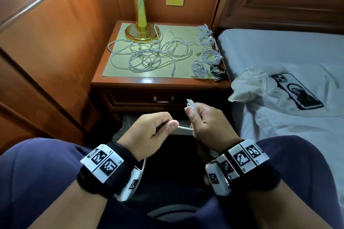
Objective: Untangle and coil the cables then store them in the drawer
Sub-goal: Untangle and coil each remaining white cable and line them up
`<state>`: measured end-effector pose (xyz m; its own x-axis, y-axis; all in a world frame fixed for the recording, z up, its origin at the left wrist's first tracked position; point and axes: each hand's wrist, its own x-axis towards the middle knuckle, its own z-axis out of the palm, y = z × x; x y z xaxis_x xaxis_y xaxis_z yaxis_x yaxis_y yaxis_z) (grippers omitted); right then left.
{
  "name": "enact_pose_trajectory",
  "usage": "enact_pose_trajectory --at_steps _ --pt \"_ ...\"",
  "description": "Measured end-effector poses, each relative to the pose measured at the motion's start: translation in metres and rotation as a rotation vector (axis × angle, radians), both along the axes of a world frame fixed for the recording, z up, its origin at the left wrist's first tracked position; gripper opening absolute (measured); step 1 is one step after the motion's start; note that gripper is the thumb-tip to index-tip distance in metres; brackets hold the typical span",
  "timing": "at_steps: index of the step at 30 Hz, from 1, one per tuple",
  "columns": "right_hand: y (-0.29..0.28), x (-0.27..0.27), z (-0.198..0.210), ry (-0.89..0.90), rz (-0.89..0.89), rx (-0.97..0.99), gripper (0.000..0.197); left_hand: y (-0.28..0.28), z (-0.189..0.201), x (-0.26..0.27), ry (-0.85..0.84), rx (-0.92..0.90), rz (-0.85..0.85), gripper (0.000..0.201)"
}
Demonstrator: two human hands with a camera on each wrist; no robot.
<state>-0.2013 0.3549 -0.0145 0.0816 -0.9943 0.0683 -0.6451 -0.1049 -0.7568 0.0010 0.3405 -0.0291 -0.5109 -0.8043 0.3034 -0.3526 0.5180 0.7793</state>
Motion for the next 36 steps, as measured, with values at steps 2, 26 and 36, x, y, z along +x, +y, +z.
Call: enact_pose_trajectory --at_steps 2,26,36 --pt "-0.002 0.0 -0.001 -0.065 -0.019 -0.031 0.045 -0.004 0.002 0.005 0.009 0.001 0.038 0.027" --pt "0.007 0.02 0.009 -1.167 -0.018 0.469 0.045 0.001 -0.016 -0.011 0.116 0.094 0.41 0.013" --pt "0.005 0.019 0.006 -1.028 -0.023 0.426 0.046 0.013 -0.009 -0.023 0.618 0.659 0.188 0.028"
